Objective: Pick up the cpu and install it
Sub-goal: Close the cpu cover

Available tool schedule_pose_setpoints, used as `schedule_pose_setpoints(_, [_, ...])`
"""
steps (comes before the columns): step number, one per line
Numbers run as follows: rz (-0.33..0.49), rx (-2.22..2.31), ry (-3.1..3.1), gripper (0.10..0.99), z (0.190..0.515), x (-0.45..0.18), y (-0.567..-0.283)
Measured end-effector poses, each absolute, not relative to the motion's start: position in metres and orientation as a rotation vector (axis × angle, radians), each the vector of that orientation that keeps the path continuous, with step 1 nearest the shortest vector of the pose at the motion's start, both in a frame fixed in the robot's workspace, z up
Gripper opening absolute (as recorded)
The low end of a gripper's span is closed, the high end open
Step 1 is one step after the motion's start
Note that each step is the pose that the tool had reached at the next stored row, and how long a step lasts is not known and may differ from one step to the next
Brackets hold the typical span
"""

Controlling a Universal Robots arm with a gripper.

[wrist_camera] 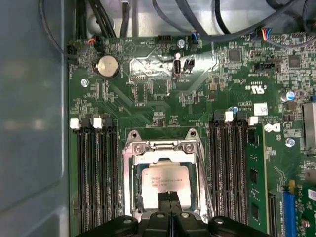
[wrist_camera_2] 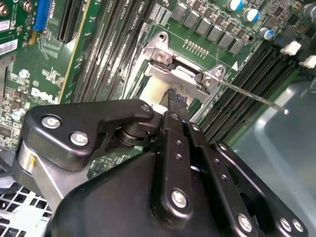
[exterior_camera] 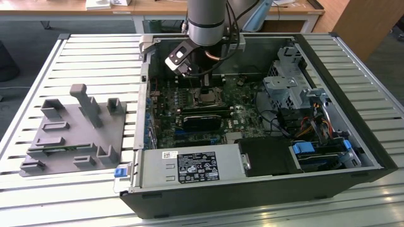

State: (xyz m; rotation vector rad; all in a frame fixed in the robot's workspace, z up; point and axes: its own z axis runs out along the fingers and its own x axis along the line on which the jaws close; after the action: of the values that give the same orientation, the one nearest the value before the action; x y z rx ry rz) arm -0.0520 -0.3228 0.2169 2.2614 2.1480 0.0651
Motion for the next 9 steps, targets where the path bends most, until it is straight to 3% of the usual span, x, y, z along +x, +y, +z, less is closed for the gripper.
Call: schedule_pose_setpoints(9, [0.065, 2.261, 2.148, 0.106, 0.2099, -0.0569, -0.3217])
